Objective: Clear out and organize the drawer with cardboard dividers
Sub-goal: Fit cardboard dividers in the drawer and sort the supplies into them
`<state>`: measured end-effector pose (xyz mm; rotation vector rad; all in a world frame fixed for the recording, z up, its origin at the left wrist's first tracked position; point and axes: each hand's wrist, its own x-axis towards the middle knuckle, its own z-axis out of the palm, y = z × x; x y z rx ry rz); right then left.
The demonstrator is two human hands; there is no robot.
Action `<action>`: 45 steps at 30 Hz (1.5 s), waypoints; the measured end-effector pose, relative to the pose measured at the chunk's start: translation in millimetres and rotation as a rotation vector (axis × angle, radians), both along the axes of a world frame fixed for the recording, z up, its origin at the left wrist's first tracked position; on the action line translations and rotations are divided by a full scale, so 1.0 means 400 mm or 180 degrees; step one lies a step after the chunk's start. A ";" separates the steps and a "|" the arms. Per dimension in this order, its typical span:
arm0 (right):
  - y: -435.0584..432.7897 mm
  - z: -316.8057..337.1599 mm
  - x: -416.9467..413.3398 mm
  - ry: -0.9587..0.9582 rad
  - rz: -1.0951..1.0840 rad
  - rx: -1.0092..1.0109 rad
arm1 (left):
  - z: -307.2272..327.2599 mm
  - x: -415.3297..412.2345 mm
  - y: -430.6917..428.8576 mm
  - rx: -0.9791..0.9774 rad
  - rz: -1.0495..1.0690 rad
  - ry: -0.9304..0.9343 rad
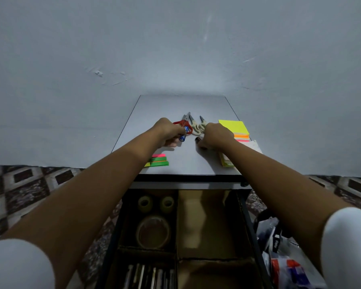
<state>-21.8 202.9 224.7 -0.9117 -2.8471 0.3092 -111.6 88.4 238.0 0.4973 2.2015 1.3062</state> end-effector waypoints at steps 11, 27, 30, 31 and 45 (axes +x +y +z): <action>-0.093 0.080 0.151 0.0661 -0.0238 -0.2730 | 0.020 0.126 -0.162 0.0559 -0.0026 -0.0448; -0.368 -0.204 0.447 0.0262 -0.0086 -0.4219 | -0.296 0.342 -0.472 -0.0732 -0.0446 -0.0643; -0.399 -0.230 0.470 0.0356 -0.0181 -0.4223 | -0.368 0.354 -0.481 -0.1145 -0.0499 -0.0499; -0.406 -0.238 0.476 0.0375 -0.0180 -0.4200 | -0.389 0.356 -0.481 -0.1251 -0.0512 -0.0415; -0.423 -0.288 0.491 0.0545 -0.0317 -0.4057 | -0.479 0.348 -0.472 -0.1815 -0.0610 0.0362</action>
